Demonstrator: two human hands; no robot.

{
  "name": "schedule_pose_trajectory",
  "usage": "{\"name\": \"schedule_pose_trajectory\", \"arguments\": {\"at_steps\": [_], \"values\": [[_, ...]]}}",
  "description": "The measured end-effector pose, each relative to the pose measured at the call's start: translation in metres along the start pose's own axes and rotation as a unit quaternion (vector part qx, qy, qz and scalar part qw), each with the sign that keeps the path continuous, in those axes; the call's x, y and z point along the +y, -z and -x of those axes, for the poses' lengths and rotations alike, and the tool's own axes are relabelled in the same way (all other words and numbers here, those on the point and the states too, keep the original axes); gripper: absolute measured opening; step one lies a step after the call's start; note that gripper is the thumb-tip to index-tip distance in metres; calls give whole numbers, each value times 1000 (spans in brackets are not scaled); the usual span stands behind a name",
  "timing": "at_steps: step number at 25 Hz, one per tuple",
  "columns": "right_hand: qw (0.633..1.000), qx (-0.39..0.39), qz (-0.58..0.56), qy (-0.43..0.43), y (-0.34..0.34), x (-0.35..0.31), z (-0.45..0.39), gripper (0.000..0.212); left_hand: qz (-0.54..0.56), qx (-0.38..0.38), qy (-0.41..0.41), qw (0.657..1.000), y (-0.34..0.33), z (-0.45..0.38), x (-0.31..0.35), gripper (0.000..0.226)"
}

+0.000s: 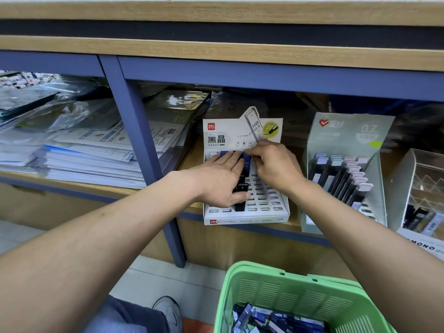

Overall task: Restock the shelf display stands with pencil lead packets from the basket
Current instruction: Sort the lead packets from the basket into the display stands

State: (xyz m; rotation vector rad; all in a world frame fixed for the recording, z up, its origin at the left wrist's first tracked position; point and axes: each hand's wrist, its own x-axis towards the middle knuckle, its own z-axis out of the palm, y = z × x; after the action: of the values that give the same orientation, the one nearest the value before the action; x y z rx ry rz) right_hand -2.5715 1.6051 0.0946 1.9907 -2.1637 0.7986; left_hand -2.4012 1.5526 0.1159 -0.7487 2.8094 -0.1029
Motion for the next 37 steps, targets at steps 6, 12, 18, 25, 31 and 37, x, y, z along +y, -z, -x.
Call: {"name": "schedule_pose_trajectory", "arguments": {"at_steps": [6, 12, 18, 25, 31, 37], "values": [[998, 13, -59, -35, 5, 1, 7, 40, -2, 12, -1, 1000, -3, 0, -4, 95], [992, 45, -103, -55, 19, 3, 32, 40, 3, 31, 4, 1000, -2, 3, -3, 103], [985, 81, -129, -79, 31, 2, 93, 33, 29, 136, -25, 990, 15, 21, 24, 91], [968, -57, -156, -186, 8, 24, 192, 29, 68, 131, -109, 983, -34, 38, 143, 21], [918, -268, -96, -275, -57, 73, 267, 31, 97, -85, -29, 991, -134, 18, 191, 24], [860, -409, -8, -304, -121, 109, 338, 40, 176, -230, 6, 957, -244, 9, 232, 21]]}}
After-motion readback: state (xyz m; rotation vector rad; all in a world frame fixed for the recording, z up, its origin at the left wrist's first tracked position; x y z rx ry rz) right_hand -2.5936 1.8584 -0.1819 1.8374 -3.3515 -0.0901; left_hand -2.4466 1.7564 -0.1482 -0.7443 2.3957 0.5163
